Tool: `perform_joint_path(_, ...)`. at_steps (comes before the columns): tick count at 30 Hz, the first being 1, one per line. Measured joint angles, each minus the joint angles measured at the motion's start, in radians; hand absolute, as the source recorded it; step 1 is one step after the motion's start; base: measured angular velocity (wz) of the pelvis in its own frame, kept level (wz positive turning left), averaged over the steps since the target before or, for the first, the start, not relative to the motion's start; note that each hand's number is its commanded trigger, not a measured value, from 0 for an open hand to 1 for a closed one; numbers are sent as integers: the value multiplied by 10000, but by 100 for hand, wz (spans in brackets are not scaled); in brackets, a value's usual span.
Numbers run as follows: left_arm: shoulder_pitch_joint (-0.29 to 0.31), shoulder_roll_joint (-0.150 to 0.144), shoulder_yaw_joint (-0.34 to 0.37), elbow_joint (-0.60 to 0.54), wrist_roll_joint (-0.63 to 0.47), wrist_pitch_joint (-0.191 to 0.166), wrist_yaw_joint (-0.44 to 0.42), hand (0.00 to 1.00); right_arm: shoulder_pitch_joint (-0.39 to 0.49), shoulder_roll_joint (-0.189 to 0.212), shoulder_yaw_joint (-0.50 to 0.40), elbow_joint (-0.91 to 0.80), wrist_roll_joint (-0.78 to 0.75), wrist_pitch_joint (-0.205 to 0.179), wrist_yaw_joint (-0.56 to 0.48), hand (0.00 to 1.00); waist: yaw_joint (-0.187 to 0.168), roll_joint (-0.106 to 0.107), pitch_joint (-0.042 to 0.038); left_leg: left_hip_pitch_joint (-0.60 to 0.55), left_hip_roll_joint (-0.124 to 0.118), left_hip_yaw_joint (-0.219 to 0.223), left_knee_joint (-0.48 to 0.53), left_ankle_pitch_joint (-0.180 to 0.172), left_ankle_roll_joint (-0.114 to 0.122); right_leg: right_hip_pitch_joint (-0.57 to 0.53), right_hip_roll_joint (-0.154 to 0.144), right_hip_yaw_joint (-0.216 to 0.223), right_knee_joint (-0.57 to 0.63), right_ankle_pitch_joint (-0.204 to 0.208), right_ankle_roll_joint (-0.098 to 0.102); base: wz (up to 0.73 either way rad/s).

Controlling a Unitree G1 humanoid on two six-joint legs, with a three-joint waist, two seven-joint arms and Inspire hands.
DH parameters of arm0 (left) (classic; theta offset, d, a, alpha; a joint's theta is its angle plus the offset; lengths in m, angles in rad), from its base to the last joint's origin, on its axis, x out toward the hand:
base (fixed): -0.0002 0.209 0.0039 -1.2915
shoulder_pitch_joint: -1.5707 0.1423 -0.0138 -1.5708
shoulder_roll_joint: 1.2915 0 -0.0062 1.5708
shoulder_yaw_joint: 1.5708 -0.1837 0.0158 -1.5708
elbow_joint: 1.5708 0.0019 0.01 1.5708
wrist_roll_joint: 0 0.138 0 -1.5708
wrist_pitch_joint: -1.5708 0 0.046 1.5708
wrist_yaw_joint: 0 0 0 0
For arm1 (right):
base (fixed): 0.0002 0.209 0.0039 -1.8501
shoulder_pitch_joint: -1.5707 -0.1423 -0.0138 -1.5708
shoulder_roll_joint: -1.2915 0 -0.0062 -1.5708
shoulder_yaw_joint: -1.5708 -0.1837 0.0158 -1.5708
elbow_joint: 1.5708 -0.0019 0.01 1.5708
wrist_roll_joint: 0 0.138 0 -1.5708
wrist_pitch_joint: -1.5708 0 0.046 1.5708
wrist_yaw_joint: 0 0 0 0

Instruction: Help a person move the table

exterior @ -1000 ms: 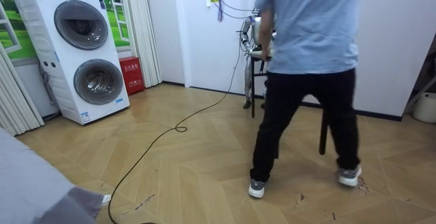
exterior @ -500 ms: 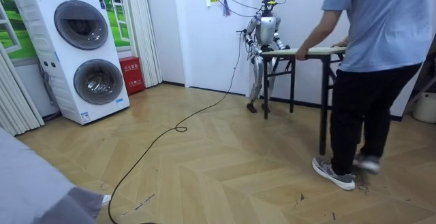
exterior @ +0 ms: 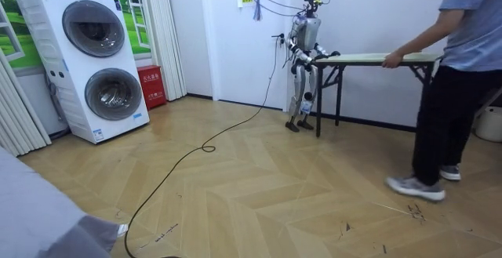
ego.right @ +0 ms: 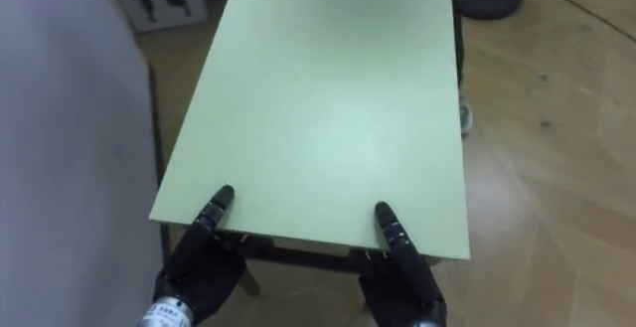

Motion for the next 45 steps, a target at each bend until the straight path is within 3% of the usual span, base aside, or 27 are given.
perform_joint_path(5,6,-77,285,-81,5,1,-3,100,-267,91,111,1,-129,0,-88,100,383,-19,-4,-3,1,-380,12,30,37,446,162,-178,-470,141,-3,30)
perform_joint_path(8,28,-80,405,-91,-7,5,-3,100,-359,123,189,0,-178,0,-192,100,367,-30,-7,-75,-26,-602,12,89,131,612,124,-637,-646,145,-8,41)
perform_joint_path(11,93,-111,403,-89,-15,7,-3,100,-363,114,207,4,-220,-1,-223,100,368,-30,-7,-181,-24,-625,42,95,132,666,129,-869,-708,144,-7,36)
perform_joint_path(15,228,-211,398,-85,-14,8,0,100,-369,135,215,3,-266,-3,-267,100,373,-33,-9,-254,39,-328,-1,94,129,718,100,-1150,-791,143,-6,30)
perform_joint_path(19,333,-206,468,-81,-14,5,120,100,-435,256,305,24,-444,37,-590,100,374,-29,-10,-130,-71,-573,-26,94,121,907,79,-1279,-844,145,0,21)
perform_joint_path(26,331,-221,453,143,-10,85,287,100,-479,287,301,246,-532,71,-756,100,355,1,-8,81,-190,-682,-203,93,116,1015,48,-1057,-829,227,88,6)
perform_joint_path(30,295,-210,552,468,-2,451,298,100,-504,197,193,539,-537,252,-756,100,313,61,-26,262,-200,-694,-368,92,115,1044,73,-1038,-897,368,36,-2)
perform_joint_path(35,266,-200,555,651,-2,723,141,100,-560,172,31,720,-375,449,-697,100,236,228,-81,348,-229,-687,-381,89,119,1061,-9,-573,-943,460,200,0)
perform_joint_path(41,43,-247,535,1037,27,860,85,100,-831,212,-170,1072,-304,735,-675,100,115,269,-107,375,-305,-652,-374,88,140,1076,-103,-544,-858,301,400,-1)
perform_joint_path(42,-31,-252,535,1174,26,870,36,100,-908,213,-179,1174,-302,744,-665,100,85,268,-107,396,-305,-656,-365,95,174,1056,-111,-547,-762,255,396,0)
perform_joint_path(44,-159,-306,589,1473,26,843,-106,100,-947,294,-182,1291,-300,772,-665,100,82,263,-109,513,-305,-693,-376,77,557,1063,-124,-563,-542,73,388,6)
perform_joint_path(45,-172,-336,608,1542,26,824,-136,100,-944,316,-182,1320,-300,785,-665,100,82,263,-112,549,-304,-703,-384,74,617,1061,-136,-562,-450,30,398,7)
